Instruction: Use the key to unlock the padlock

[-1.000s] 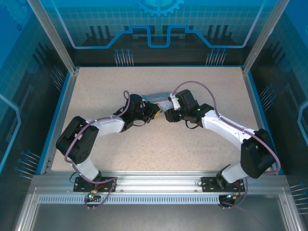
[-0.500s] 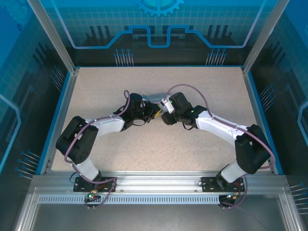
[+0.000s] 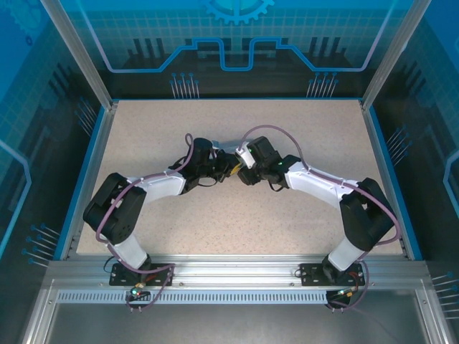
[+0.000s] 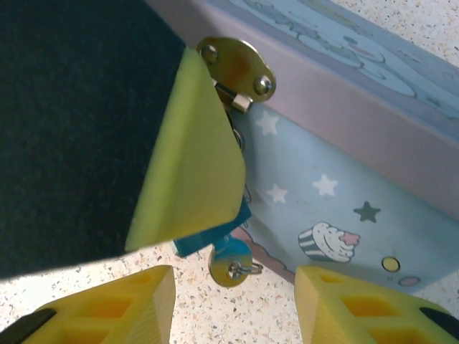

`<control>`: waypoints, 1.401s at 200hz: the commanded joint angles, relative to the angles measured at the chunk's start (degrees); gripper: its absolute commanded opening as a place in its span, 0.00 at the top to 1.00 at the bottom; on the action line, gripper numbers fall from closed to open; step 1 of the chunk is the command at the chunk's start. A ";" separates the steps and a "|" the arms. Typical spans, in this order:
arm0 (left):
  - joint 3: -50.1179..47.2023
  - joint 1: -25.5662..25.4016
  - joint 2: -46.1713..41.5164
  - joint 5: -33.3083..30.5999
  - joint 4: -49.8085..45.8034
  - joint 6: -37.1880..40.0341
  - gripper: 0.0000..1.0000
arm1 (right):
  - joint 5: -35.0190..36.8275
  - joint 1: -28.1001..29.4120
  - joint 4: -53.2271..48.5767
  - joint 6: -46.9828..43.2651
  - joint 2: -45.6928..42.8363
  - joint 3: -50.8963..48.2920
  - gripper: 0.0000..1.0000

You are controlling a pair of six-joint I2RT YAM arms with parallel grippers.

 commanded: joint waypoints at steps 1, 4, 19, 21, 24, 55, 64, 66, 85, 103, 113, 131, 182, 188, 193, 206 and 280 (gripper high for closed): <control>2.13 0.35 -1.34 2.51 0.73 0.66 1.00 | 0.99 0.78 0.93 -1.09 1.66 2.08 0.54; 2.12 0.32 -1.40 2.49 0.74 0.65 1.00 | 1.03 0.80 0.94 -1.12 1.83 2.16 0.54; 2.14 0.34 -1.39 2.51 0.70 0.70 1.00 | 1.00 0.71 0.98 -0.96 2.40 2.54 0.57; 2.15 0.32 -1.42 2.51 0.66 0.70 1.00 | 1.01 0.71 1.01 -0.92 2.44 2.56 0.58; 2.13 0.33 -1.39 2.51 0.65 0.66 1.00 | 0.94 0.67 0.95 -0.88 2.57 2.63 0.58; 2.04 0.38 -1.39 2.51 0.74 0.69 1.00 | -0.40 -0.18 1.02 -0.17 2.78 2.65 0.71; 2.04 0.34 -1.43 2.51 0.78 0.65 1.00 | -1.15 -0.62 1.02 0.24 2.62 2.57 0.74; 2.04 0.32 -1.37 2.51 0.79 0.69 1.00 | -1.27 -0.74 1.02 0.31 2.53 2.50 0.75; 1.88 0.33 -1.35 2.52 1.04 0.71 1.00 | -4.31 -1.80 1.37 1.43 1.60 1.97 0.84; 1.52 0.33 -1.26 2.34 1.09 0.95 1.00 | -9.20 -3.03 1.17 2.59 0.86 1.86 0.93; 1.38 0.34 -1.18 2.25 1.31 1.05 1.00 | -12.46 -3.84 1.11 3.36 0.62 1.95 0.96; 0.83 0.33 -1.00 2.09 1.70 1.04 1.00 | -20.81 -5.54 0.64 5.06 0.85 2.51 1.00; 0.56 0.39 -0.64 1.72 1.88 1.39 1.00 | -31.89 -8.08 1.10 7.93 0.22 1.56 0.58; 0.59 0.43 -0.64 1.68 1.80 1.53 1.00 | -32.79 -8.40 1.35 8.28 -0.46 1.06 0.56; 0.54 0.43 -0.58 1.64 1.79 1.57 1.00 | -33.56 -8.83 1.63 8.63 -1.06 0.55 0.55; 0.46 0.49 -0.47 1.57 1.80 2.03 1.00 | -35.96 -10.16 3.01 10.41 -3.04 -1.09 0.54; -0.74 0.58 -0.25 1.11 -2.32 10.18 1.00 | -34.52 -17.26 17.60 29.43 -12.78 -15.35 0.38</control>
